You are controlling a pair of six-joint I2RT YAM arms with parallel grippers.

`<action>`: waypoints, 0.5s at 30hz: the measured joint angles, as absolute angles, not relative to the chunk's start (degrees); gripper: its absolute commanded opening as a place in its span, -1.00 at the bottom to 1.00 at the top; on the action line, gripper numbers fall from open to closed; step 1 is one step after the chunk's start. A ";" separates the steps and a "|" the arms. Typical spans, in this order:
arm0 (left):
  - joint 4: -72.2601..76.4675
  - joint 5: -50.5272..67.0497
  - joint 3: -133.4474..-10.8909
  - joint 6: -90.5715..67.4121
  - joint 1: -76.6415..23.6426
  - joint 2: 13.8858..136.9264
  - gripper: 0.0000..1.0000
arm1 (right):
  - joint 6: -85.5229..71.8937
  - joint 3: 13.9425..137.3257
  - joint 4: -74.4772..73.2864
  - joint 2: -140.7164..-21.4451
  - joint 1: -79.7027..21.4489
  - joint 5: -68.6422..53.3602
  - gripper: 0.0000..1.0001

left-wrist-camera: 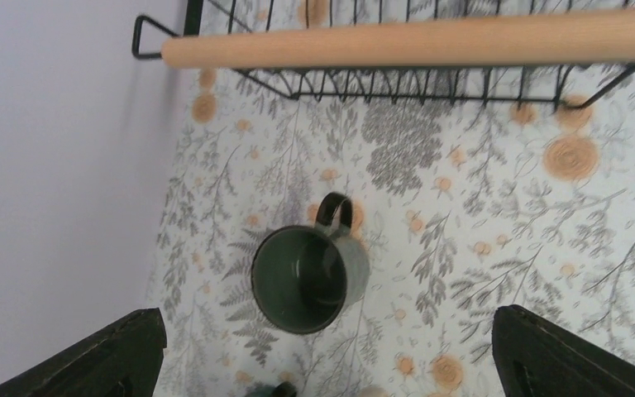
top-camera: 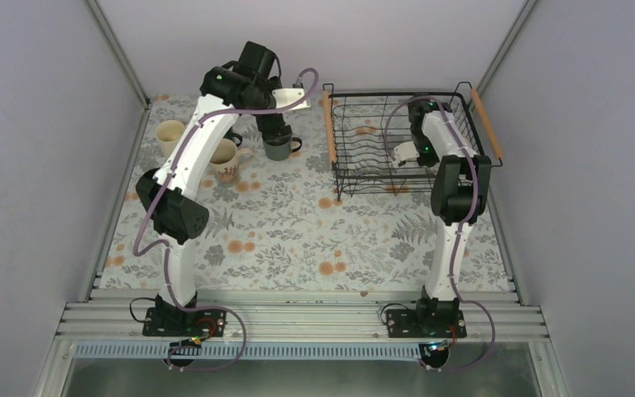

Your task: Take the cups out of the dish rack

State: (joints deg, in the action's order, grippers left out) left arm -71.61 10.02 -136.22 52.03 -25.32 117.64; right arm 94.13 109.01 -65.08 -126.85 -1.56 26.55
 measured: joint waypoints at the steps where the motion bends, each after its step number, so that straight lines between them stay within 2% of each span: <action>1: -71.57 10.63 -136.07 51.64 -25.54 117.38 1.00 | 93.58 110.19 -66.00 -127.00 -1.61 25.28 -0.92; 8: -63.11 19.27 -127.72 46.74 -27.03 107.37 1.00 | 88.64 124.20 -71.26 -127.74 -2.31 13.08 -0.92; 15: -40.77 31.75 -109.06 39.44 -27.03 88.88 1.00 | 82.94 126.43 -71.66 -122.85 -3.46 1.41 -0.93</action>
